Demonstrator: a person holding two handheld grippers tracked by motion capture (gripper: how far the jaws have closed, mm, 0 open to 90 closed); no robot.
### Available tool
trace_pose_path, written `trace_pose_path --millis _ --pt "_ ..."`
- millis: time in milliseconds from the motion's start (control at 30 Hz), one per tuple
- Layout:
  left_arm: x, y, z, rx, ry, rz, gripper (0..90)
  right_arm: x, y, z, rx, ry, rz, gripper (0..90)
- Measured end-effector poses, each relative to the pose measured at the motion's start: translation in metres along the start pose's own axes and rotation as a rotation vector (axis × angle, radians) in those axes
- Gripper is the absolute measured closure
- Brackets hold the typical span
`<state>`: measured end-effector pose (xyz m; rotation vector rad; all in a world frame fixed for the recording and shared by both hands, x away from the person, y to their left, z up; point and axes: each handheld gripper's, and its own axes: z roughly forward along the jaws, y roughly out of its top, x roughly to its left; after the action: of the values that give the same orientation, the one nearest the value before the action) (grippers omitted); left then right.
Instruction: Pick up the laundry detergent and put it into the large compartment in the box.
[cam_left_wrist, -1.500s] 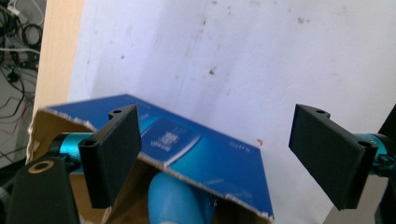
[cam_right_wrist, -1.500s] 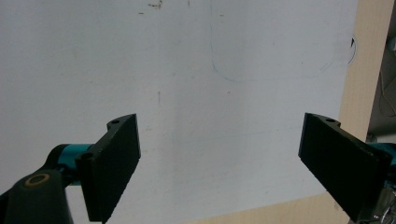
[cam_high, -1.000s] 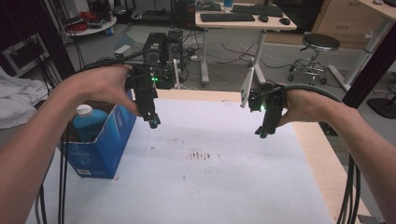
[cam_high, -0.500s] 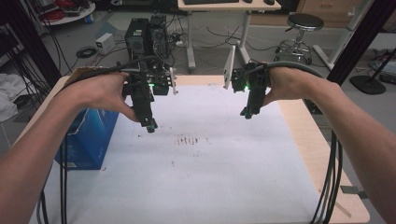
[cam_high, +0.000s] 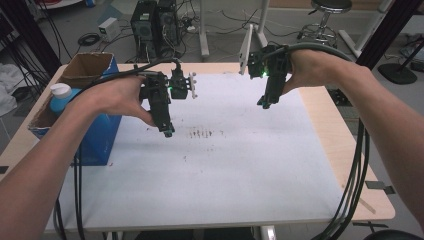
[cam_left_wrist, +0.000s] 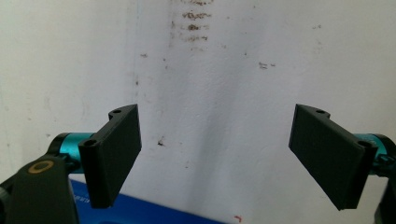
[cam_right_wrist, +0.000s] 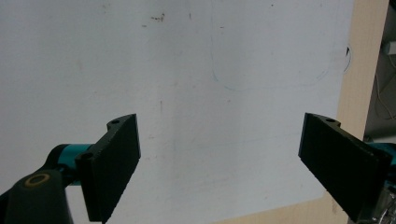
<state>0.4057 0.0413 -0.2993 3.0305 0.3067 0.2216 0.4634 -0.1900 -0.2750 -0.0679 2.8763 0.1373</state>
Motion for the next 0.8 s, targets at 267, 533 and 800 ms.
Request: trace_pose_path --millis 267,533,800 --pt "-0.0035 0.0036 0.0066 0.011 -0.004 0.007 17.0 -0.001 0.0006 0.0019 0.001 0.004 -0.006 12.0" --pt "-0.0036 0.0049 0.0089 0.022 -0.012 0.017 17.0 -0.0006 0.0006 0.0027 0.0 0.007 0.0 12.0" --pt "-0.0042 0.0037 0.0072 0.013 -0.015 0.015 17.0 0.0 0.0007 0.0019 -0.001 0.006 -0.009 12.0"
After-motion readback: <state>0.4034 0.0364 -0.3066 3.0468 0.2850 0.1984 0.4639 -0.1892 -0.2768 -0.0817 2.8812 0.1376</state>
